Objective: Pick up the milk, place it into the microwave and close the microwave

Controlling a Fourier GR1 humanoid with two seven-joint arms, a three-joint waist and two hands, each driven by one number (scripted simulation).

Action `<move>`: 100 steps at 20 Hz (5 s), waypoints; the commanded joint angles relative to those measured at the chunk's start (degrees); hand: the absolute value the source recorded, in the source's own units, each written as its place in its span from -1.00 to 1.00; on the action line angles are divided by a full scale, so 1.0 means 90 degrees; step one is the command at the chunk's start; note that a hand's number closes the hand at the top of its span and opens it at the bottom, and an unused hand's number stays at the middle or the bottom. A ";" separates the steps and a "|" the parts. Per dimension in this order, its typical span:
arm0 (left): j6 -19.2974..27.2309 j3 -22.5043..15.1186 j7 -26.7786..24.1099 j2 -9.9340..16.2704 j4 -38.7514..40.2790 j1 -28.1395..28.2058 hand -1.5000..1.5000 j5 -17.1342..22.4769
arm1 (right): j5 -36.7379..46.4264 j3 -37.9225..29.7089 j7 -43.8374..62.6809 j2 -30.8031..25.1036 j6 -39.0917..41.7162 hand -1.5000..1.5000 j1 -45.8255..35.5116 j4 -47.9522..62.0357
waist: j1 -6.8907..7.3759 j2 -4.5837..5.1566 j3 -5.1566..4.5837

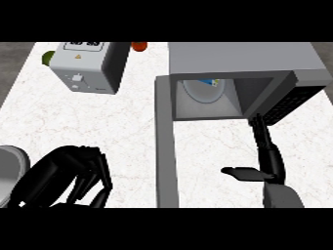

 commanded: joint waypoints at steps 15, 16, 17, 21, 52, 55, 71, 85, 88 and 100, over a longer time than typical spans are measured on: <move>0.2694 -0.2970 -0.2679 -0.0002 0.4852 -0.2006 1.00 -0.2250 | -0.0713 0.0403 0.0533 -0.0627 0.1513 -1.00 0.3347 -0.4418 | 0.0019 0.0078 0.0004; 0.2939 -0.2890 -0.3148 -0.0002 0.5236 -0.2024 1.00 -0.2262 | -0.0893 0.0370 0.0661 -0.0860 0.1854 -1.00 0.3402 -0.4697 | -0.0078 0.0092 -0.0004; 0.3443 -0.3273 -0.3418 -0.0002 0.5356 -0.2014 1.00 -0.2269 | -0.0838 0.0608 0.0761 -0.0485 0.1690 -1.00 0.3610 -0.4949 | -0.0058 0.0086 -0.0004; 0.4300 -0.3675 -0.3854 -0.0002 0.6443 -0.2921 1.00 -0.1074 | -0.1496 0.0284 0.0945 -0.0928 0.2306 -1.00 0.3563 -0.5295 | -0.0183 0.0124 -0.0004; 0.7951 -0.5305 -0.4293 -0.0003 0.6942 -0.5066 -1.00 0.3377 | -0.2835 0.0427 0.3143 -0.1617 0.2738 -1.00 0.3266 -0.8109 | -0.1278 0.0356 -0.0029; 0.8171 -0.5294 -0.4157 -0.0003 0.7146 -0.5390 -1.00 0.3575 | -0.2628 0.0067 0.3115 -0.1948 0.2662 -1.00 0.2946 -0.8120 | -0.1352 0.0383 -0.0017; 0.8714 -0.4882 -0.4657 -0.0003 0.7365 -0.5739 -1.00 0.4814 | -0.1460 -0.0782 0.2969 -0.2854 0.2140 1.00 0.1893 -0.8200 | -0.1483 0.0566 -0.0009; 0.8575 -0.5097 -0.5216 -0.0003 0.7421 -0.5733 -1.00 0.5198 | -0.2703 -0.0287 0.3182 -0.2107 0.2211 1.00 0.1406 -0.7394 | -0.1262 0.0698 0.0077; 0.8546 -0.5063 -0.5231 -0.0003 0.7546 -0.5926 -1.00 0.5326 | -0.2912 -0.0244 0.3423 -0.2262 0.2386 -1.00 0.1333 -0.7234 | -0.1377 0.0692 0.0019; 0.8477 -0.5103 -0.5622 -0.0003 0.7740 -0.5922 -1.00 0.5648 | -0.3781 -0.0385 0.3769 -0.2554 0.2746 -1.00 0.0916 -0.6451 | -0.1535 0.0703 0.0010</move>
